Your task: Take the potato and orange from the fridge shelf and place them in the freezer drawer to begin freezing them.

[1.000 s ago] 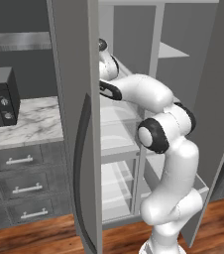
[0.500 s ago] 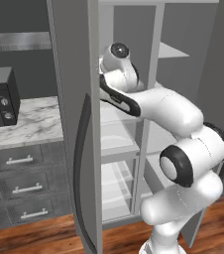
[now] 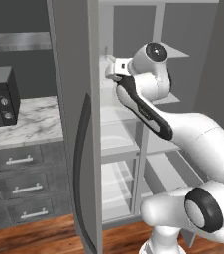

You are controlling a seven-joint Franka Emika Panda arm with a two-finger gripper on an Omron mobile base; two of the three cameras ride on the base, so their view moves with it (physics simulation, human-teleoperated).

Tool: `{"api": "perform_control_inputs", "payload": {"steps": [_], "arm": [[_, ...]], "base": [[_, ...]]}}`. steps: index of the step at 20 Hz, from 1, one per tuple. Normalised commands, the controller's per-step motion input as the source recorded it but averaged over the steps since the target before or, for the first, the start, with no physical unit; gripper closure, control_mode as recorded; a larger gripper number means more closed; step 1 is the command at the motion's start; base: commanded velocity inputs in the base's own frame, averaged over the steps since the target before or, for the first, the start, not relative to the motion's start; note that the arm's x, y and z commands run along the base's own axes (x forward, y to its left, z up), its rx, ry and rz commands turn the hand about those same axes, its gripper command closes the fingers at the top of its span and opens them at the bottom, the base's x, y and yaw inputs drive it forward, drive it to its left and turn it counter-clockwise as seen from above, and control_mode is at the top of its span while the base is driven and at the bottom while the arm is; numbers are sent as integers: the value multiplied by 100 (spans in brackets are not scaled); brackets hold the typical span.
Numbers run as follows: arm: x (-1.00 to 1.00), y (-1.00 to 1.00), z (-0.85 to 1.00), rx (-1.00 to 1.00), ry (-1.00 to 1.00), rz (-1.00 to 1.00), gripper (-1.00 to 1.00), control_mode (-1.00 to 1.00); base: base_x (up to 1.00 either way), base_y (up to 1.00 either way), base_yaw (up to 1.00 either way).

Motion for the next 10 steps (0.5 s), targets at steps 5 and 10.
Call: {"api": "perform_control_inputs", "payload": {"steps": [5, 10], "arm": [[-100, -52, -1, -1, 7, -2, 100, -100], [-100, -40, -49, -9, 19, -6, 100, -100]], "base": [[0, 0, 0], [0, 0, 0]]}}
